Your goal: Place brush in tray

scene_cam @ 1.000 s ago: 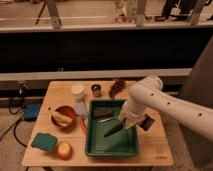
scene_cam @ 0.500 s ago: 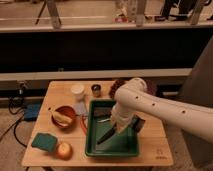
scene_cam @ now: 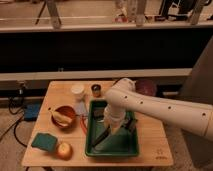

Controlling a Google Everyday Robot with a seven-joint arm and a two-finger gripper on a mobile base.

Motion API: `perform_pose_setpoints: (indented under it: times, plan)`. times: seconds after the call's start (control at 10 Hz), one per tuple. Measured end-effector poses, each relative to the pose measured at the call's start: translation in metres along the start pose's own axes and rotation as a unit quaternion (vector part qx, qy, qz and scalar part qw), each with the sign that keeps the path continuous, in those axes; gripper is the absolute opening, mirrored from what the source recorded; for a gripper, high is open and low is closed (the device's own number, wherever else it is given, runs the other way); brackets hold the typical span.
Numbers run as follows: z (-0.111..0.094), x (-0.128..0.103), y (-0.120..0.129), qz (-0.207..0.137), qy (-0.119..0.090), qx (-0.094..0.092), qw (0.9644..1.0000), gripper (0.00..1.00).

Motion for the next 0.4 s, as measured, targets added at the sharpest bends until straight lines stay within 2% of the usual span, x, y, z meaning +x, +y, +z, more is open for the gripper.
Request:
perform_pose_setpoints:
  times: [0.4]
  plan:
    - [0.0088,0.0000,-0.0066,-0.012,-0.010,-0.008,0.9998,0.02]
